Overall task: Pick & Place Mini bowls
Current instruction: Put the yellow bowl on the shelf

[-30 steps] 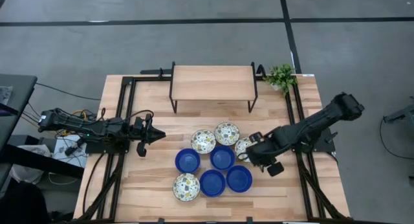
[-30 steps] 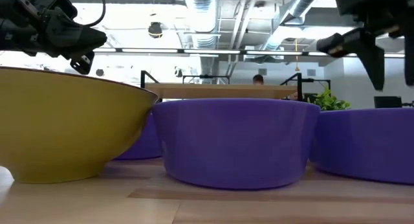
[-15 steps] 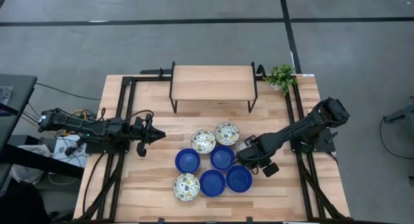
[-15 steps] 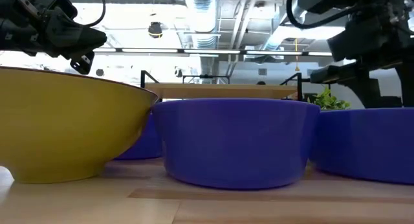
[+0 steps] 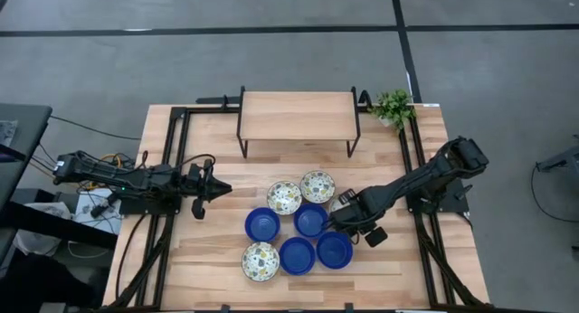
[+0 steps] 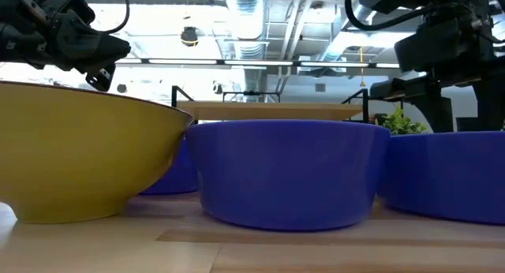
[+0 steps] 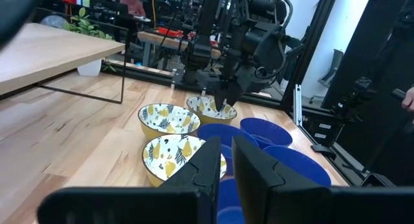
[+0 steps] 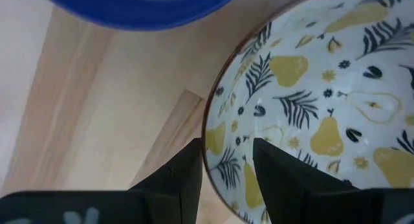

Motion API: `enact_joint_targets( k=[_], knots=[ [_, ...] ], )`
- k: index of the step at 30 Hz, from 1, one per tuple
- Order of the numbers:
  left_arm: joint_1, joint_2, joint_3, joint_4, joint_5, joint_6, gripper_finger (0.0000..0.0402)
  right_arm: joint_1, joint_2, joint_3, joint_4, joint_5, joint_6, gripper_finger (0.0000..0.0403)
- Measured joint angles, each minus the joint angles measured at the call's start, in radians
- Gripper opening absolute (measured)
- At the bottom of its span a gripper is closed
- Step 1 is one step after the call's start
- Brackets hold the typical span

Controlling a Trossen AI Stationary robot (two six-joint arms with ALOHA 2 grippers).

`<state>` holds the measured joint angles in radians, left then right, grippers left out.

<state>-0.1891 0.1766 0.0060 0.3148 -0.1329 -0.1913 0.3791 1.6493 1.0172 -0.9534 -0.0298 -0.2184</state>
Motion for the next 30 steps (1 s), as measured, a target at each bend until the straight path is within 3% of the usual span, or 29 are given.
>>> enact_joint_targets(
  k=[30],
  knots=[
    [0.0,0.025,0.0,0.001,0.0,0.0,0.0039,-0.059,0.008,-0.027,0.051,0.011,-0.018,0.0069]
  ],
)
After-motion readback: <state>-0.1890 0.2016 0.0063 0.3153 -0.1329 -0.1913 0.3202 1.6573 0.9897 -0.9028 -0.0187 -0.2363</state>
